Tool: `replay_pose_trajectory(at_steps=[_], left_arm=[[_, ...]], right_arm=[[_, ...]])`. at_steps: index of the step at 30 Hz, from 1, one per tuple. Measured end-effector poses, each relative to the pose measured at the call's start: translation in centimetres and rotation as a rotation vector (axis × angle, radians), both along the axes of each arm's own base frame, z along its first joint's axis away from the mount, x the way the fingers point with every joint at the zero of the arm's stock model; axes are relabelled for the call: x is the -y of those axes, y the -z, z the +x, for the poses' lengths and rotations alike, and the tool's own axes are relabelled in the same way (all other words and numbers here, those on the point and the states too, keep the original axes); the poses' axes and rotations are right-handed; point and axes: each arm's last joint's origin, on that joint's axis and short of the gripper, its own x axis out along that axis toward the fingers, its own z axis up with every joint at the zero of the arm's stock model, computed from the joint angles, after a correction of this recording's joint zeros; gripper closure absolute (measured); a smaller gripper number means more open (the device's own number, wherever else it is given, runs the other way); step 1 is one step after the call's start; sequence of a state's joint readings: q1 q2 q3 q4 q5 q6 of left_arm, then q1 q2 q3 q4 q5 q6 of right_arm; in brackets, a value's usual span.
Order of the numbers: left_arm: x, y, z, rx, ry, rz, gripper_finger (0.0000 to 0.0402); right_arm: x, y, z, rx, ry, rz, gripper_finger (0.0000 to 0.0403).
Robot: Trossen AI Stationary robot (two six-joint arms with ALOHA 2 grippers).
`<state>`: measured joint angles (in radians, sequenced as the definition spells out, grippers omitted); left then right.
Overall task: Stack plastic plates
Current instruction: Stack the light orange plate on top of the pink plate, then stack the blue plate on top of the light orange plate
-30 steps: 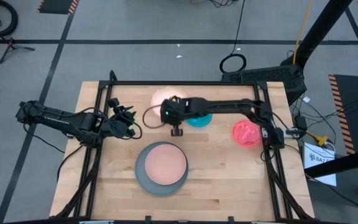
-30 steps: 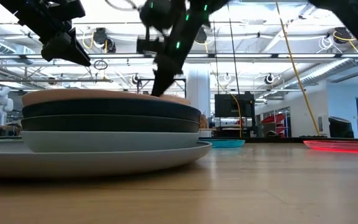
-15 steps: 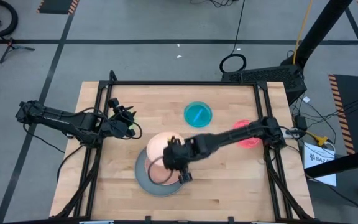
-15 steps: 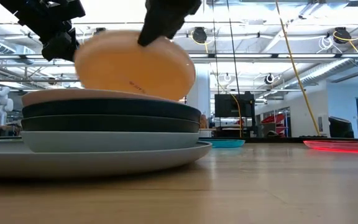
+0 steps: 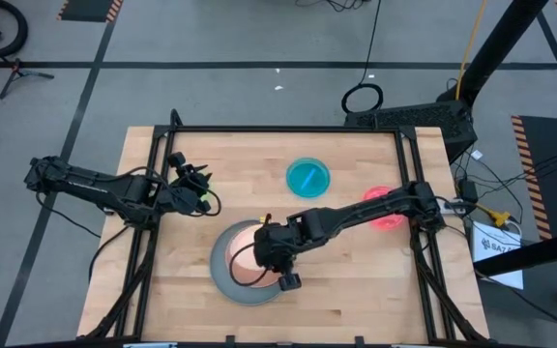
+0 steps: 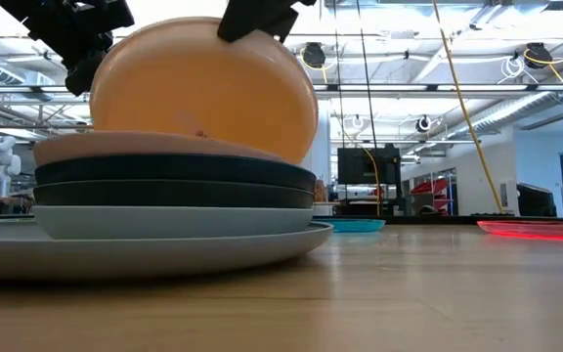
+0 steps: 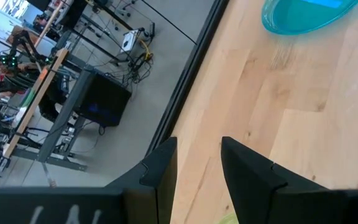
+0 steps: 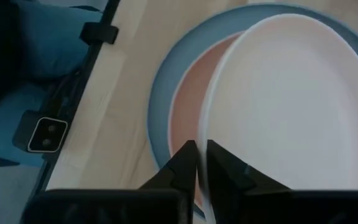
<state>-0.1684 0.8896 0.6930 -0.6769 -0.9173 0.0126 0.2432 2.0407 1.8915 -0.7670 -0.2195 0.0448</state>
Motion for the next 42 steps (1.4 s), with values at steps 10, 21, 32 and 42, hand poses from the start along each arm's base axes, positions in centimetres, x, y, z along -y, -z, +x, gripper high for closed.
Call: replay_pose_trajectory(at_steps=[10, 21, 32, 42], left_arm=[[0.0, 0.0, 0.0, -0.001, 0.0, 0.001, 0.027], [0.0, 0.0, 0.0, -0.001, 0.0, 0.001, 0.027], [0.0, 0.0, 0.0, 0.005, -0.003, -0.004, 0.027], [0.0, 0.0, 0.0, 0.014, -0.011, -0.012, 0.027]], right_arm=[[0.0, -0.1, 0.2, 0.003, 0.044, 0.025, 0.0321], [2.1, -0.5, -0.4, -0.065, 0.08, 0.022, 0.0267], [9.0, -0.8, -2.1, -0.22, 0.248, -0.211, 0.027], [15.1, 1.0, -2.3, -0.241, 0.32, -0.24, 0.027]])
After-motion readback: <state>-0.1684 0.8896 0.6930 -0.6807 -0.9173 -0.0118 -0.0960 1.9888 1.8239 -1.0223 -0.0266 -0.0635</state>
